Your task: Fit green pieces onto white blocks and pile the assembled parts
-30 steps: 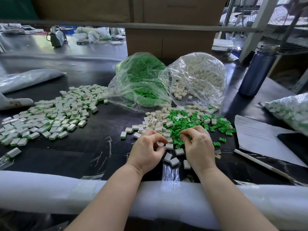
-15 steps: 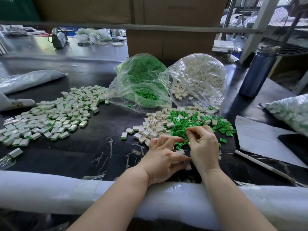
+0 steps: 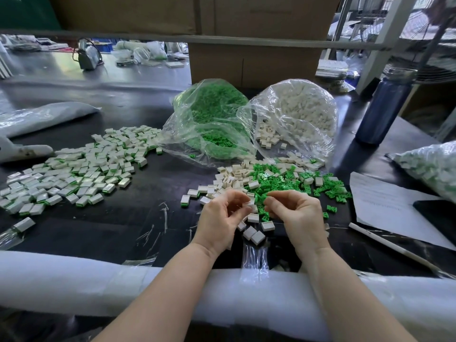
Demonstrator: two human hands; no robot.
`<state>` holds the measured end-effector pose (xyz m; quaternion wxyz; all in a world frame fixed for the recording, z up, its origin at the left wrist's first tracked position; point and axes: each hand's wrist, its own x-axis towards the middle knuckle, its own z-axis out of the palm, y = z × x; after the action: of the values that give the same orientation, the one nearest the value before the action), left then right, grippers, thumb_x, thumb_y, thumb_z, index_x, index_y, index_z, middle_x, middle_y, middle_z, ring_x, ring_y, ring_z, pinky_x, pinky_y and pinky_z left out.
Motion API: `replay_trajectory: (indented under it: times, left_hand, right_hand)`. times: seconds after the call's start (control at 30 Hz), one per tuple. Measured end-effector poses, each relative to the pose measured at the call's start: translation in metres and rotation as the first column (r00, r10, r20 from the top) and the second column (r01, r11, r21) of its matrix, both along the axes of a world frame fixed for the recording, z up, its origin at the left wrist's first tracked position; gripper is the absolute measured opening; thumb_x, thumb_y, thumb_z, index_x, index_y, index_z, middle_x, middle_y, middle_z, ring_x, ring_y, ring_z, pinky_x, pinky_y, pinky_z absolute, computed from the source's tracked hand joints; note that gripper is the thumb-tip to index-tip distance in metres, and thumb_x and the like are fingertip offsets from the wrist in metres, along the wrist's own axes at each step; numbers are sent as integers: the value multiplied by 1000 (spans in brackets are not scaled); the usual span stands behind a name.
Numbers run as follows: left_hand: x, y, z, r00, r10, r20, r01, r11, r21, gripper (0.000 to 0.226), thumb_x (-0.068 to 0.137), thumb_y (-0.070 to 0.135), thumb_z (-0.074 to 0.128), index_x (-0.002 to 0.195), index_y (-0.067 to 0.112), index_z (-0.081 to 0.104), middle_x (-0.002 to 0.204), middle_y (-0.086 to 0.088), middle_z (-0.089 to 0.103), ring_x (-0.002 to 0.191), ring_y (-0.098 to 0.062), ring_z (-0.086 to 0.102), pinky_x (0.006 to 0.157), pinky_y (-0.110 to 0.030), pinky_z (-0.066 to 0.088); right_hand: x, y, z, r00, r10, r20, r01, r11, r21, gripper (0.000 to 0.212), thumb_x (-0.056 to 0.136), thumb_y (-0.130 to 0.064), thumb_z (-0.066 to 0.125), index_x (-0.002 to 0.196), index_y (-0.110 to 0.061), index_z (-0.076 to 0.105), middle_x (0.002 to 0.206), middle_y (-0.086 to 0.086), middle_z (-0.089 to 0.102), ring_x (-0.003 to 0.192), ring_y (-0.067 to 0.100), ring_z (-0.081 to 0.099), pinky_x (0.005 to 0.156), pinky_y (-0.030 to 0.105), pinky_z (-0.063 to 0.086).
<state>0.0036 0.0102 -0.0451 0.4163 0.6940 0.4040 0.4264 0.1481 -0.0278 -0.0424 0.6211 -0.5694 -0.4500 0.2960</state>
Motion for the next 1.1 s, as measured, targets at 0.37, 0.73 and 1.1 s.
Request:
replay_trajectory:
  times: [0.37,0.73,1.1]
  left_hand:
    - [-7,1,0,894,447,18,-440,872,214,9,75,20,56,68,23,60,66,9,60,61,-8,53,57,-19,40]
    - [-3,3,-2,969,230,-95,-228,973,26,12,83,12,67,90,21,62,87,-4,68,83,-18,64,81,-29,53]
    - [0,-2,4,998,-15,62,17,999,-39,19,87,1,59,92,19,62,92,-10,65,83,-22,66,81,-26,55]
  right_hand:
    - [2,0,-2,980,-28,195,37,998,-42,20,80,2,68,82,-18,67,77,-6,66,73,5,63,69,10,50]
    - [3,1,-3,972,-35,232,41,999,-19,16,82,-1,67,87,-16,69,78,-13,65,72,-6,61,68,6,47]
    - [1,2,-4,979,91,185,-92,996,-4,26,82,1,66,78,-25,65,75,-8,67,70,-3,62,67,10,48]
